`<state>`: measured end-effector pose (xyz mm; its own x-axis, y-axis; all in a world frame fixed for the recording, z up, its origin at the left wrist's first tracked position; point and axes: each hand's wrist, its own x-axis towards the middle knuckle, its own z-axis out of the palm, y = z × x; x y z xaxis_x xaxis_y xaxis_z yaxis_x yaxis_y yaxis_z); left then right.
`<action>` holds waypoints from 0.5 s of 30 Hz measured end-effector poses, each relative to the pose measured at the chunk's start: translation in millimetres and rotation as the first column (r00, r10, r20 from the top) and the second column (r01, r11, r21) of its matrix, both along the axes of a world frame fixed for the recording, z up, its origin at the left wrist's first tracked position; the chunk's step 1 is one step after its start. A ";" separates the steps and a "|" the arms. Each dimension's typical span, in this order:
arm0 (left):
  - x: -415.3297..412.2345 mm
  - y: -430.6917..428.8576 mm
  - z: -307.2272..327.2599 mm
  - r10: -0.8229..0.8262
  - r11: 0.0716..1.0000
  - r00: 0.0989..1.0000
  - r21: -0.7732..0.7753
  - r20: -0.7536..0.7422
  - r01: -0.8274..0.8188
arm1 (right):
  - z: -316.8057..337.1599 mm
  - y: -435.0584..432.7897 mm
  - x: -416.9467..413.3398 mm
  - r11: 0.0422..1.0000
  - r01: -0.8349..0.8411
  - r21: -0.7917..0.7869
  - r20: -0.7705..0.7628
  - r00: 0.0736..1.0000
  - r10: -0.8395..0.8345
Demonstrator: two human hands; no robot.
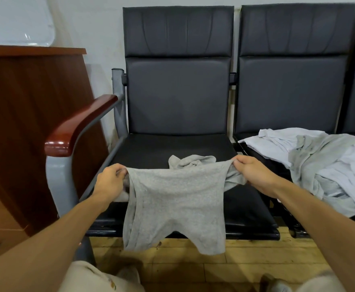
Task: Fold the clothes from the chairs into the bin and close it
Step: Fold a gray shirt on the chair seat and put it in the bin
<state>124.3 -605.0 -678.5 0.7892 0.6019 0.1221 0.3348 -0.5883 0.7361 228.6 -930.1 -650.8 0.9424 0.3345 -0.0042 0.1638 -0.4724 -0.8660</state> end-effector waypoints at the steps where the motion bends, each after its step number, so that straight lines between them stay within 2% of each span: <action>1: -1.9 -0.1 0.4 -0.027 0.999 1.000 0.017 0.008 0.027 | -1.9 1.8 0.4 0.996 0.015 -0.085 0.040 0.999 -0.012; 4: -2.8 -0.7 0.5 -0.054 0.994 0.999 0.094 -0.007 0.054 | -5.3 4.9 0.8 0.980 0.076 -0.186 0.101 0.993 -0.058; 9: -0.6 5.3 3.6 0.015 0.993 0.994 0.116 -0.104 -0.003 | -2.4 -2.4 5.6 0.949 0.310 -0.052 0.250 0.924 -0.288; 12: -3.0 7.0 4.0 0.008 0.987 0.990 0.162 -0.142 0.015 | -6.3 -9.4 9.2 0.940 0.327 -0.094 0.276 0.916 -0.291; 15: -2.6 8.5 0.8 -0.064 0.981 0.992 0.175 -0.106 0.082 | -9.4 -11.8 7.9 0.936 0.307 -0.170 0.245 0.934 -0.262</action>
<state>121.7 -596.5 -677.7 0.8438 0.5179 0.1409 0.3525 -0.7326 0.5822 236.5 -941.9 -660.2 0.9833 0.0653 0.1698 0.1676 -0.6879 -0.7062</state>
